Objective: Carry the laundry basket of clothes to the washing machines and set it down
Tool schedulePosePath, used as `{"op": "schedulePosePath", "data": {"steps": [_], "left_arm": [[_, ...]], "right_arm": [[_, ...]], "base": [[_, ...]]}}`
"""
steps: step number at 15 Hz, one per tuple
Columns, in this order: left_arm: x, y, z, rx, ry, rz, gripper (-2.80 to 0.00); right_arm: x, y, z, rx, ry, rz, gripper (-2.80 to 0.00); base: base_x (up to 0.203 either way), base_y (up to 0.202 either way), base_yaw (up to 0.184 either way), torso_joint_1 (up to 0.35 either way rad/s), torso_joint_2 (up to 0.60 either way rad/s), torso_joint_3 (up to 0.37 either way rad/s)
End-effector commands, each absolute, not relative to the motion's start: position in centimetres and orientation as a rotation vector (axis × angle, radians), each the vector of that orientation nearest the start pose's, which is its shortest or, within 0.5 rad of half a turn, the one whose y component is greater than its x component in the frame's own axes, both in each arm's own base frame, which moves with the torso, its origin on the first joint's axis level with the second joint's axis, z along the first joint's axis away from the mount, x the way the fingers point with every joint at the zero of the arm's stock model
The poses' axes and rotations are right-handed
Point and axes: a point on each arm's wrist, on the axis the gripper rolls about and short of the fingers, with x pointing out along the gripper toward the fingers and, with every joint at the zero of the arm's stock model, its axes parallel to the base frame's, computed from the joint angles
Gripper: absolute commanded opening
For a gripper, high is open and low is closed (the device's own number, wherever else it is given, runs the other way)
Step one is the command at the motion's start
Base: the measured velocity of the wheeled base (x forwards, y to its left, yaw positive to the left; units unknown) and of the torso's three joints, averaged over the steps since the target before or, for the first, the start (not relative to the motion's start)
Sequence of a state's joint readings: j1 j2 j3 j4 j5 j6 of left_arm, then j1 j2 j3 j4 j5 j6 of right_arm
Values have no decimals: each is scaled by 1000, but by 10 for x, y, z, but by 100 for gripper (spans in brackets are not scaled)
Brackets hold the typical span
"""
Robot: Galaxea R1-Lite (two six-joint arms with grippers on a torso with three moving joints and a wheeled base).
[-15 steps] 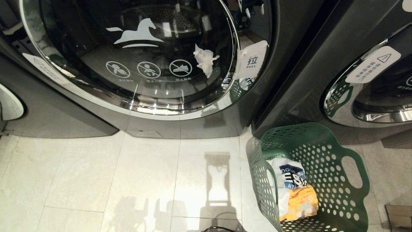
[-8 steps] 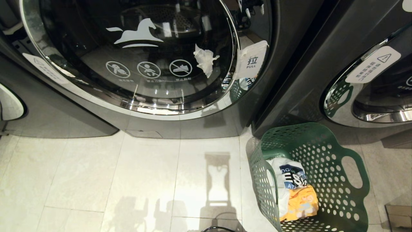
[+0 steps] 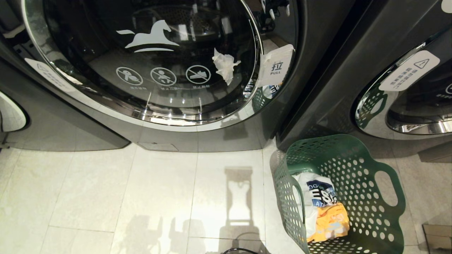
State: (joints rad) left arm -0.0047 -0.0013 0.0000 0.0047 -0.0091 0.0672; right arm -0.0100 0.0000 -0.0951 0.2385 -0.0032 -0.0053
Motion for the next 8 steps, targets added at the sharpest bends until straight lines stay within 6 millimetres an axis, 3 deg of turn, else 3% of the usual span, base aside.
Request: {"op": "schedulePosePath", "data": {"steps": [1,8], "left_arm": [[-23,0,75,67,3,-14,0],[-23,0,75,67,1,-14,0]], "right_arm": [[-32,0,77,-6,146,-12,0],[-32,0,77,-6,146,-12,0]], "base": [[0,0,0,0,0,0],[0,0,0,0,0,0]]}}
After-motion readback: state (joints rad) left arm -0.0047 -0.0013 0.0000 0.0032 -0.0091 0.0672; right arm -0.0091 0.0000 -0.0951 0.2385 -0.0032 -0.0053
